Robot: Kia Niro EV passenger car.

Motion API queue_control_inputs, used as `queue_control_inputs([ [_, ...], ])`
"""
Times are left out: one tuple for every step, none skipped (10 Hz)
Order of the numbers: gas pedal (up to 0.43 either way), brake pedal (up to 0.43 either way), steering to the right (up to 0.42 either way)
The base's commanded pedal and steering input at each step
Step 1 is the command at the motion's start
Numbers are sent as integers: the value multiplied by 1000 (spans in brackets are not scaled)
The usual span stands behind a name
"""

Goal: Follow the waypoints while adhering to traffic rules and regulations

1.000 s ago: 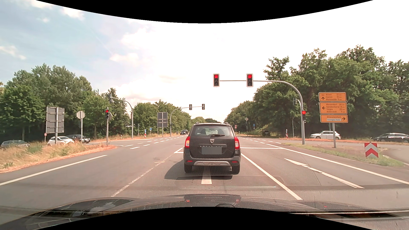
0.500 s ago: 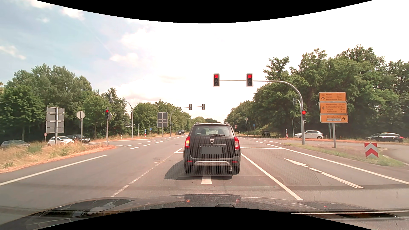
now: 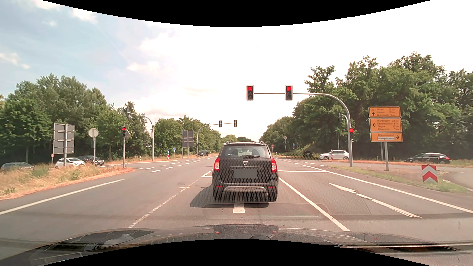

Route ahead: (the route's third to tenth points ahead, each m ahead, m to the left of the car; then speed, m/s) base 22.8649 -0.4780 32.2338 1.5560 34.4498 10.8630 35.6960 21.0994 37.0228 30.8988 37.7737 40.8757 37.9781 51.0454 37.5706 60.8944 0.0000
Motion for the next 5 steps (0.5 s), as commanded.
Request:
queue_control_inputs([
  [0, 177, -4],
  [0, 177, -3],
  [0, 171, -4],
  [0, 177, -4],
  [0, 177, -4],
])
